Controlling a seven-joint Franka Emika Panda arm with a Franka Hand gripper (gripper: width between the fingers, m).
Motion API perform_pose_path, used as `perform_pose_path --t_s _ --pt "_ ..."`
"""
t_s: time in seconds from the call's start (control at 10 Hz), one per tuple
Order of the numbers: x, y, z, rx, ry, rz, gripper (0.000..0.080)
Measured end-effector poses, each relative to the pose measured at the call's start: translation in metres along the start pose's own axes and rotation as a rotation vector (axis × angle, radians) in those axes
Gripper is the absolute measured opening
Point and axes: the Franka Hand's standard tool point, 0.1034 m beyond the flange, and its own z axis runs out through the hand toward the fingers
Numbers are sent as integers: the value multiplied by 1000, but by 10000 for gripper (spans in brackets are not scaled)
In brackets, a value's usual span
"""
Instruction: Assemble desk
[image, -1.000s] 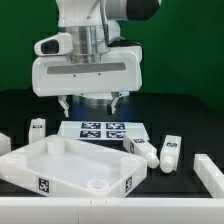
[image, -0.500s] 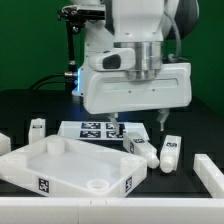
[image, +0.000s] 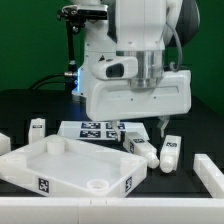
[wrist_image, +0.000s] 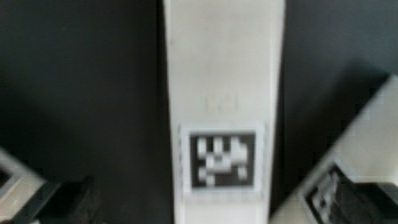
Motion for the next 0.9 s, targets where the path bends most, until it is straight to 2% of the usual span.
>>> perform_pose_path --t_s 0.1,0.4,0.7,0.9 --pt "-5 0 10 -2 -2 1 649" --pt "-7 -1 14 -3 -5 -1 649" --pt "-7 -1 14 -3 -5 -1 268" --pt "-9 -2 14 -2 -6 15 269"
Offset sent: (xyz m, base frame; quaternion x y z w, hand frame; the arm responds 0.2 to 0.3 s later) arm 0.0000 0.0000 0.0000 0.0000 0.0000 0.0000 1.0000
